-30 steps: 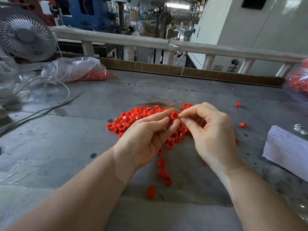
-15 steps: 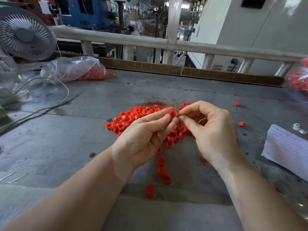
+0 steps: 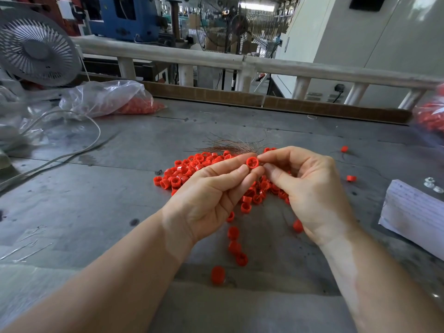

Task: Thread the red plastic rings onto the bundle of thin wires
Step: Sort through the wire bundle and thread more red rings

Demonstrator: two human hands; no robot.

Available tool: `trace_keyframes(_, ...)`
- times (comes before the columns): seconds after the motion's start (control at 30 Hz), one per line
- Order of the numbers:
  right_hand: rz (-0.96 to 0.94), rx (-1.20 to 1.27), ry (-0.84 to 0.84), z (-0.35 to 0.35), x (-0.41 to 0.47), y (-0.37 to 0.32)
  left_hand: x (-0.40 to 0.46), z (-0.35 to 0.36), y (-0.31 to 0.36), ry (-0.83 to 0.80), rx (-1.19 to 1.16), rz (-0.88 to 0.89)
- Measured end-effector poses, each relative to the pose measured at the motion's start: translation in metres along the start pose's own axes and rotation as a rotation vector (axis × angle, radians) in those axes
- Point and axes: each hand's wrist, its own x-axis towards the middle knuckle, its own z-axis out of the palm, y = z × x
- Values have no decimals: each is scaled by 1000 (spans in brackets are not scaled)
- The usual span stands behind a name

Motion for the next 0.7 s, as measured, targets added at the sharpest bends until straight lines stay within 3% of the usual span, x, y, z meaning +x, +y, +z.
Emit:
trace_keyframes(0.17,58,135,-12,0,0,0,1,0,-1,-5,48,21)
trace_keyframes(0.4,27,53,-12,1,-1,-1,-1,0,-3,-8,206,55)
trace_keyframes(0.7,34,66,26,2,-2,-1,1,1,-3,14,188,111)
